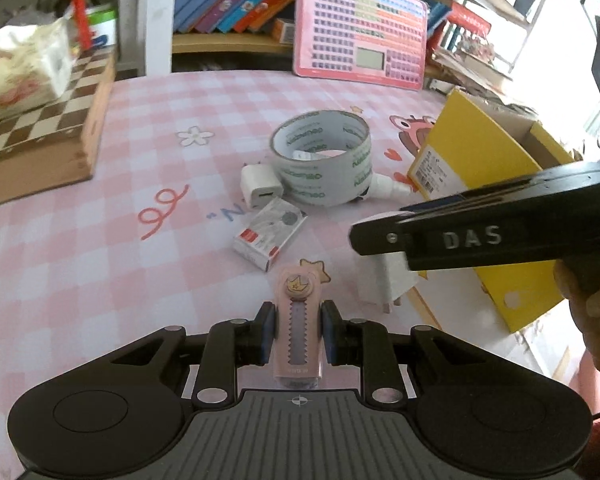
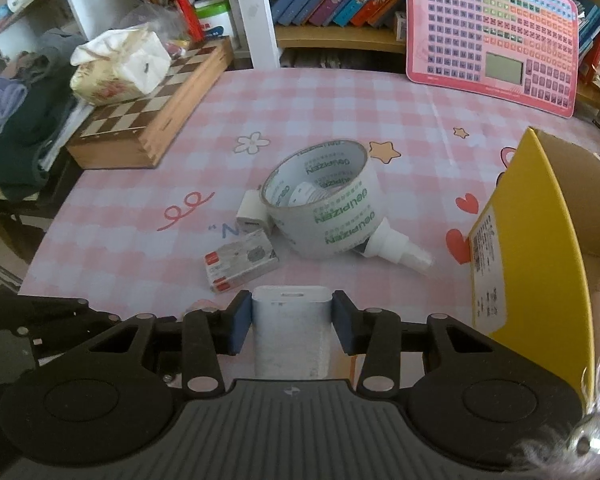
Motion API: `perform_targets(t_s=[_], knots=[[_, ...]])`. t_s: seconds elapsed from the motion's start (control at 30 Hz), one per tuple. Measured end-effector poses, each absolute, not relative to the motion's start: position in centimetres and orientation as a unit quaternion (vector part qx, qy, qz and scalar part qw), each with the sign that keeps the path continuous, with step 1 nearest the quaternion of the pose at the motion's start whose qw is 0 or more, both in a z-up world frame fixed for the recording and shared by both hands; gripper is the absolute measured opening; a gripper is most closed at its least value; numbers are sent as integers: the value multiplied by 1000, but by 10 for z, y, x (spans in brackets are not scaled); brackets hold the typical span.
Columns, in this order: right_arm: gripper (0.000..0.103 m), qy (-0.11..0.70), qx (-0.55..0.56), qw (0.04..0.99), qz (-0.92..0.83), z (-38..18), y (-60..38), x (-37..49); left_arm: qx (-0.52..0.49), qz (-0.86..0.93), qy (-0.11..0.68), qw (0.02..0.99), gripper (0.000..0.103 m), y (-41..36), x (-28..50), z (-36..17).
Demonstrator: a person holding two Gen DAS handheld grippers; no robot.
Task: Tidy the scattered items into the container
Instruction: 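Close the left gripper on the pink comb while the right gripper grasps the white charger, then carry the comb and charger with both tools over to the yellow box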
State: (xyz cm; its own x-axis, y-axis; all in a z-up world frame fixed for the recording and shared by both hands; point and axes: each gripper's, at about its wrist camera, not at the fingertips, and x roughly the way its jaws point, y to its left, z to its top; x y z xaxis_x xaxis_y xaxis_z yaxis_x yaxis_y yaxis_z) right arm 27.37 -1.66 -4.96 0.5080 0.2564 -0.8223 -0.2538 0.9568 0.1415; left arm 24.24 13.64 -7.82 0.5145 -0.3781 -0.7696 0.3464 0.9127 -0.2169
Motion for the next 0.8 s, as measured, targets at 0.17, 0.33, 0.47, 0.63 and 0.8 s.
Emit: perform_targets(t_s=[0.17,0.33,0.47,0.63,0.8], knots=[[41,471,-3,869,153,-46,-19,257,-31,-189,442,876,23,149,222,-70],[41,478,-31,862,163,-60,-14,233,-60,-165,443,879,23,164,208,-66],[41,465,-79,865,171,-62,-2,223,-73,-157,438,882,23,169,200,-61],[41,498,-71,848,167,-79,-4,222,-82,-149,428,888,23,175,195,-53],[41,490,-65,853,165,-80,-5,219,-87,-142,424,890,23,180,192,-50]])
